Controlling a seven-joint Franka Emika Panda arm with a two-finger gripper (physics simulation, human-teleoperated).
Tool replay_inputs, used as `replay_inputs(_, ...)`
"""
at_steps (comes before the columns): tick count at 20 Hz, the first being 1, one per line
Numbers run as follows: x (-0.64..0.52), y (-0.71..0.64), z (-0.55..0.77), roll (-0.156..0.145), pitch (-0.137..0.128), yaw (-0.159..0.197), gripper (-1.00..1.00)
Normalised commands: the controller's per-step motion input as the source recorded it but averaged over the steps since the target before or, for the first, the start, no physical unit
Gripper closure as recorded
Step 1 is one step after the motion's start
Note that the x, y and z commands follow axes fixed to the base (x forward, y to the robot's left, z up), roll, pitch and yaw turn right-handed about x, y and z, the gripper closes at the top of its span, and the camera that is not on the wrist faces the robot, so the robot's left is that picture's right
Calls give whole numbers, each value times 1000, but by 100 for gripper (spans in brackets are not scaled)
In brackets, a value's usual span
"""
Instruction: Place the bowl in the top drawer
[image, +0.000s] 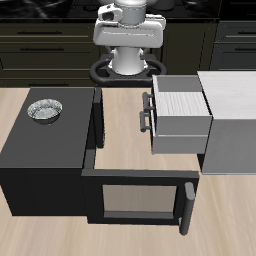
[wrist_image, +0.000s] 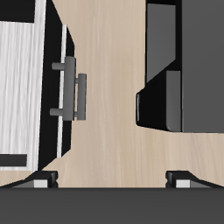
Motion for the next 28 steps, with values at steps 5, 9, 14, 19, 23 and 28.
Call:
replay_inputs(5,176,-195,232,64,-6,34,-100)
replay_inputs(9,435,-568,256,30,54,-3,-100)
replay_inputs(14,395,-510,212,32,-5,112,-100)
replay_inputs(19,315,-639,133,-73,32,-81,-100)
replay_inputs(23,289,-633,127,22,67,-85,-100)
replay_inputs(28,192,-535,75,-54,-6,-32,-100)
